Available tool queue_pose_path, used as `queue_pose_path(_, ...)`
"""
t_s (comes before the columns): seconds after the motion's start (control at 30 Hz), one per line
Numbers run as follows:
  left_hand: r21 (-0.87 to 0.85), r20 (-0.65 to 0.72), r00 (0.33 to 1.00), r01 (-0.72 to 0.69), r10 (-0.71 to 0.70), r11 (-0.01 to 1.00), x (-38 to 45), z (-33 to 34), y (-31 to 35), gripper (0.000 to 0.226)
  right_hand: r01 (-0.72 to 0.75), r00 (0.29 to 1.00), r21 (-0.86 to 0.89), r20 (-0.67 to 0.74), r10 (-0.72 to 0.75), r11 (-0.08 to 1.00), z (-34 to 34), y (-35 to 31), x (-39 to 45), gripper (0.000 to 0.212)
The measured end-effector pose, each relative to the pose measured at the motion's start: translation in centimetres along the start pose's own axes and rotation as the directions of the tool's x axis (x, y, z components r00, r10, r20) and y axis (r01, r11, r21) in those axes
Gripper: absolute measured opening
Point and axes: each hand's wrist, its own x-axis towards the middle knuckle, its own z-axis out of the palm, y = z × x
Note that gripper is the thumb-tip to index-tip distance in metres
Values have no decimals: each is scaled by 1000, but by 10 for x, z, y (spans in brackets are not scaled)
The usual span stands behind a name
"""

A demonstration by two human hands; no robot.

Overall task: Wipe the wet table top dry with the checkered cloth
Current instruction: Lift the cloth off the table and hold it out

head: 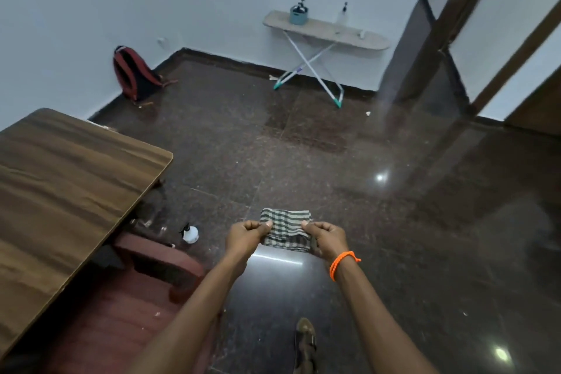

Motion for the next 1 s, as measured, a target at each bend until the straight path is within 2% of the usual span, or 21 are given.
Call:
queue_pose_path(0.1, -49, -84, 996, 21, -25, 999, 37, 17, 22, 22, -20, 998, -40, 54, 23, 999, 7, -31, 48, 21)
queue_pose_path(0.23, -111, -128, 991, 24, -38, 994, 79, 28, 54, 22, -15, 991, -124, 128, 31, 992, 23, -75, 109, 20)
queue_pose_path(0.4, -159, -238, 970, 12, -51, 987, 149, 21, 96, 17, -36, 966, -167, 248, 77, 985, 73, -122, 184, 19)
queue_pose_path(0.73, -216, -406, 904, 46, -133, 975, 329, -46, 164, 21, 27, 923, -320, 371, 99, 947, 236, -211, 341, 16)
queue_pose_path(1.0, -330, -534, 820, 21, -205, 944, 440, -121, 226, 17, 69, 853, -430, 494, 171, 900, 387, -264, 443, 16)
